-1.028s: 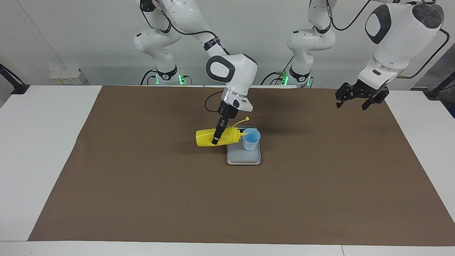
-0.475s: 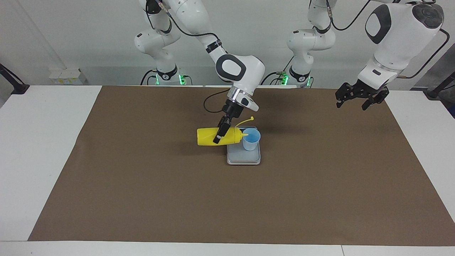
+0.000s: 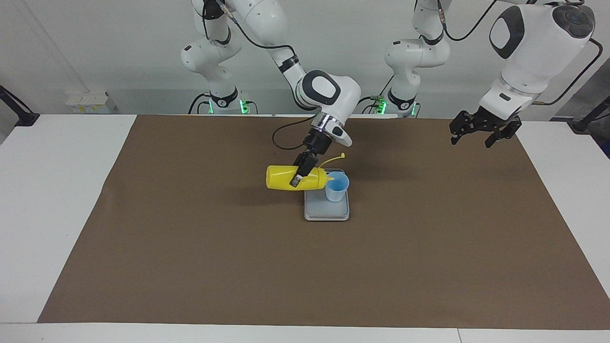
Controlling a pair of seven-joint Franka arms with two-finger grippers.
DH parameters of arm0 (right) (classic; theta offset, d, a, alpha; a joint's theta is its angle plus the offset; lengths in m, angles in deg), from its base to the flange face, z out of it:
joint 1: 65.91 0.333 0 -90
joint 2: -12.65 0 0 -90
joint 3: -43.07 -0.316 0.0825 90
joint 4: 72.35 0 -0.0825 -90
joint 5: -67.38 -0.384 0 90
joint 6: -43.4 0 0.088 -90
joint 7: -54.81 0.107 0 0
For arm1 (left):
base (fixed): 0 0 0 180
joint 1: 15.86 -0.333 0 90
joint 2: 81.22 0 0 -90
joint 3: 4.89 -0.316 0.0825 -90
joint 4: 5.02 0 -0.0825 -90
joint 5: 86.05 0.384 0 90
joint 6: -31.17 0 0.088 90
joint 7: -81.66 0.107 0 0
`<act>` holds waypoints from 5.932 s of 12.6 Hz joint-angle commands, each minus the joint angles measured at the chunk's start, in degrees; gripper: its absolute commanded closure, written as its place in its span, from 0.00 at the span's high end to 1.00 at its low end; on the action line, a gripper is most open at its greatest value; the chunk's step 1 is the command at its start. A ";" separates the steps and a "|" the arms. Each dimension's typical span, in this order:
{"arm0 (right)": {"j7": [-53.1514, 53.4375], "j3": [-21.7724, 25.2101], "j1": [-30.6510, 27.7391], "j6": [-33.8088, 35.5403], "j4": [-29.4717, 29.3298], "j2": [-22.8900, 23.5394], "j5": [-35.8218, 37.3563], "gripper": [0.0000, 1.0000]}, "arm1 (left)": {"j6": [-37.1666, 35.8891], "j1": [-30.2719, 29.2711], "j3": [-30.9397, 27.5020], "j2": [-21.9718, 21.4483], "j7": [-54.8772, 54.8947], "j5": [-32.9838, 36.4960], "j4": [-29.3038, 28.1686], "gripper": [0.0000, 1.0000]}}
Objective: Pour seasoning into cup on scale with both arms
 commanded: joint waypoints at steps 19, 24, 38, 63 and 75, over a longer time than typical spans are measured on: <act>3.96 -0.30 0.17 4.82 -2.39 -1.85 -2.44 0.00 | 1.39 -0.59 0.49 -1.83 -0.20 0.77 -2.05 1.00; 3.34 -0.30 -3.34 -0.01 3.14 -12.22 -18.36 0.00 | 2.09 -0.94 0.31 -1.92 0.24 0.77 -2.31 1.00; -24.31 -0.13 -25.73 -16.17 9.47 -23.93 -61.93 0.00 | 2.35 -1.81 0.14 -1.92 0.33 1.21 -2.58 1.00; -122.16 0.05 -53.96 -21.73 27.93 -14.96 -154.06 0.00 | 2.71 -2.17 0.14 -2.19 0.33 1.21 -3.54 1.00; -123.84 0.31 -56.86 -20.93 29.60 -16.18 -153.03 1.00 | 2.79 -2.08 0.14 -2.19 0.24 1.21 -3.54 1.00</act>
